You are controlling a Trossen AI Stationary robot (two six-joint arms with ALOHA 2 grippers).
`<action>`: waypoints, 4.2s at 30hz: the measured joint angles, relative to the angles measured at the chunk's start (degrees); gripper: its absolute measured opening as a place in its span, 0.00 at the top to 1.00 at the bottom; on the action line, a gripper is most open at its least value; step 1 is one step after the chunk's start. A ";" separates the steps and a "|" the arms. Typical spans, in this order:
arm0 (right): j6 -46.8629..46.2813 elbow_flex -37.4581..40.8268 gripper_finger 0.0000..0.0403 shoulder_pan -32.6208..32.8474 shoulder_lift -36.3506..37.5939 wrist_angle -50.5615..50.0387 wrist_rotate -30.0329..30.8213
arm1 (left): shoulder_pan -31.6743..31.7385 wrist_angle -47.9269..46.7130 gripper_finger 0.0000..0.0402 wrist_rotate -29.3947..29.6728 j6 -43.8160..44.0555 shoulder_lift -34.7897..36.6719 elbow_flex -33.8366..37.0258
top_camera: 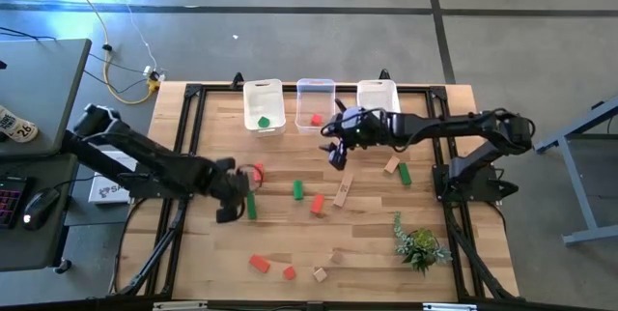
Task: Sort & place blocks by color
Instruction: Put the green block into the left white bin, then put the brown block into the right white bin
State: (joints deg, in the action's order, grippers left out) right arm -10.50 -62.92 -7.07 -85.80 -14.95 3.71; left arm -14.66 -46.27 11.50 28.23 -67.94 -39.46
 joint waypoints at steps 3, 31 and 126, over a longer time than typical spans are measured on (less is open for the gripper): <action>-1.73 0.00 0.49 1.80 0.00 -0.99 1.63 | 4.40 0.67 0.83 4.37 -3.14 2.30 0.00; -22.53 0.00 0.49 19.49 -0.02 -5.61 5.40 | 49.17 29.39 0.80 7.59 -23.94 1.12 0.00; 10.30 0.02 0.74 36.80 -24.52 8.70 -0.76 | 41.30 9.64 0.57 -13.21 -13.19 -7.01 -17.81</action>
State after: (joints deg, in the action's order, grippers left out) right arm -0.20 -62.89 29.73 -110.32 -6.24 2.95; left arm 26.64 -36.63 -1.71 15.05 -74.96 -57.28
